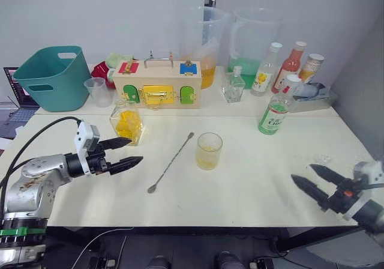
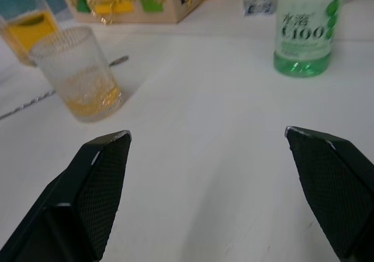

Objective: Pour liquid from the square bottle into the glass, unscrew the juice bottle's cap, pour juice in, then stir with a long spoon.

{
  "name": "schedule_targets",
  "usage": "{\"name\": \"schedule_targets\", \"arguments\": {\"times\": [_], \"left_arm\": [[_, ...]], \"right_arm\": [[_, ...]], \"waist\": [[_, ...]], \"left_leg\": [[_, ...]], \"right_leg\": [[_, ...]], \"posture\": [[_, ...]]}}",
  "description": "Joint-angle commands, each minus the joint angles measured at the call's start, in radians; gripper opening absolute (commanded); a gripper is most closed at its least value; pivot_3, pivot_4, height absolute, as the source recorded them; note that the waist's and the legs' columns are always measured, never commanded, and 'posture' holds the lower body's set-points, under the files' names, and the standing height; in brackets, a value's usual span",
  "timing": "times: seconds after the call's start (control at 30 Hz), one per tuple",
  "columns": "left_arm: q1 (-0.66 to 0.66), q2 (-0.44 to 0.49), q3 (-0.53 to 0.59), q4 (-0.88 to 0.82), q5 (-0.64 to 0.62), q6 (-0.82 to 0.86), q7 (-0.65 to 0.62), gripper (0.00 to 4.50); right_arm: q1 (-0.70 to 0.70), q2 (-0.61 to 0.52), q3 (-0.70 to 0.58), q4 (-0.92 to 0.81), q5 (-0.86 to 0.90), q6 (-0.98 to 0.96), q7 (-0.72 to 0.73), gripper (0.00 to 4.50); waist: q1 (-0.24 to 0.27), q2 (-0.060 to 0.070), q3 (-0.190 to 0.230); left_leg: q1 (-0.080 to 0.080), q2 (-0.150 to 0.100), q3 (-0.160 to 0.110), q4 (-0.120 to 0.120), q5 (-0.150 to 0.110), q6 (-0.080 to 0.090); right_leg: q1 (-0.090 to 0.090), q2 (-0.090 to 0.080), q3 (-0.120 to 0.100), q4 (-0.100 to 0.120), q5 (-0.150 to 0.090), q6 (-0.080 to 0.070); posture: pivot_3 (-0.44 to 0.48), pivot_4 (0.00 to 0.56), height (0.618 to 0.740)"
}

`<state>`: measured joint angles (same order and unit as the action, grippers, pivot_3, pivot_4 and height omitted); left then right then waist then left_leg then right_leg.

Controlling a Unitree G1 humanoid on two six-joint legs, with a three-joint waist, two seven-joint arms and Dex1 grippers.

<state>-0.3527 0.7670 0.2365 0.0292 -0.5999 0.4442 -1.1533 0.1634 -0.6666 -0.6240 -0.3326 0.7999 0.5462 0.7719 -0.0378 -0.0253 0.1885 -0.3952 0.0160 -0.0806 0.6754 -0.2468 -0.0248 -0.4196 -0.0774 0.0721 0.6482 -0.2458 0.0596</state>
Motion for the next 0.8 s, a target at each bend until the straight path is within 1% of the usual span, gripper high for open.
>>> {"name": "schedule_targets", "arguments": {"times": [0.03,0.17,0.23,0.3,0.33,0.43,0.5,0.67,0.8], "left_arm": [[-0.053,-0.003,0.027,-0.113,-0.097,0.062,0.015,4.45],[-0.065,-0.010,0.025,-0.201,-0.143,0.121,0.062,4.45],[-0.059,-0.015,0.026,-0.244,-0.152,0.132,0.089,4.45],[-0.053,-0.023,0.038,-0.292,-0.178,0.152,0.124,4.45],[-0.052,-0.025,0.041,-0.304,-0.187,0.159,0.136,4.45],[-0.030,-0.022,0.051,-0.348,-0.202,0.169,0.159,4.45],[-0.018,-0.008,0.065,-0.357,-0.205,0.167,0.160,4.45],[0.004,0.007,0.100,-0.369,-0.194,0.144,0.181,4.45],[0.050,0.011,0.105,-0.381,-0.125,0.076,0.193,4.45]], "right_arm": [[-0.076,-0.050,-0.049,0.020,0.050,0.034,-0.041,4.50],[-0.200,-0.099,0.003,0.089,0.001,0.028,-0.075,4.50],[-0.290,-0.119,0.048,0.145,-0.036,0.018,-0.090,4.50],[-0.402,-0.146,0.121,0.248,-0.117,-0.019,-0.095,4.50],[-0.430,-0.152,0.139,0.278,-0.140,-0.029,-0.092,4.50],[-0.599,-0.160,0.220,0.447,-0.228,-0.085,-0.088,4.50],[-0.722,-0.150,0.275,0.572,-0.283,-0.126,-0.079,4.50],[-0.957,-0.109,0.375,0.851,-0.395,-0.231,-0.046,4.50],[-1.121,-0.064,0.423,1.062,-0.473,-0.336,-0.034,4.50]], "waist": [[-0.002,0.000,0.000],[-0.007,0.001,0.000],[-0.010,0.001,0.000],[-0.011,0.001,0.000],[-0.010,0.001,0.000],[-0.008,0.001,0.000],[-0.008,0.001,0.000],[-0.009,0.001,0.000],[-0.011,0.001,0.000]], "left_leg": [[0.000,0.000,0.000,0.000,0.000,0.000],[0.001,0.000,0.000,0.000,0.000,0.000],[0.001,0.000,0.000,-0.001,0.000,0.000],[0.001,0.000,0.001,-0.001,0.000,0.000],[0.002,0.000,0.001,-0.001,0.000,0.000],[0.002,0.000,0.001,-0.001,0.000,0.000],[0.001,0.000,0.001,-0.001,0.000,0.000],[0.001,0.000,0.001,-0.003,0.000,0.000],[0.001,0.000,0.001,-0.004,0.000,0.000]], "right_leg": [[0.000,0.000,0.000,0.000,0.000,0.000],[0.000,0.000,0.001,0.001,0.000,0.000],[0.000,0.000,0.000,0.001,0.000,0.000],[0.000,0.000,0.001,0.000,0.000,0.000],[0.001,0.000,0.001,0.000,0.000,0.000],[0.000,0.000,0.001,0.001,0.000,0.000],[0.000,0.000,0.002,0.000,0.000,0.000],[-0.001,0.000,0.002,0.000,0.000,0.000],[-0.002,0.000,0.002,0.000,0.000,0.000]], "posture": [[0.000,0.150,0.740],[0.000,0.150,0.740],[0.000,0.150,0.740],[0.000,0.150,0.740],[0.000,0.150,0.740],[0.000,0.150,0.740],[0.000,0.150,0.740],[0.000,0.150,0.740],[0.000,0.150,0.740]]}}
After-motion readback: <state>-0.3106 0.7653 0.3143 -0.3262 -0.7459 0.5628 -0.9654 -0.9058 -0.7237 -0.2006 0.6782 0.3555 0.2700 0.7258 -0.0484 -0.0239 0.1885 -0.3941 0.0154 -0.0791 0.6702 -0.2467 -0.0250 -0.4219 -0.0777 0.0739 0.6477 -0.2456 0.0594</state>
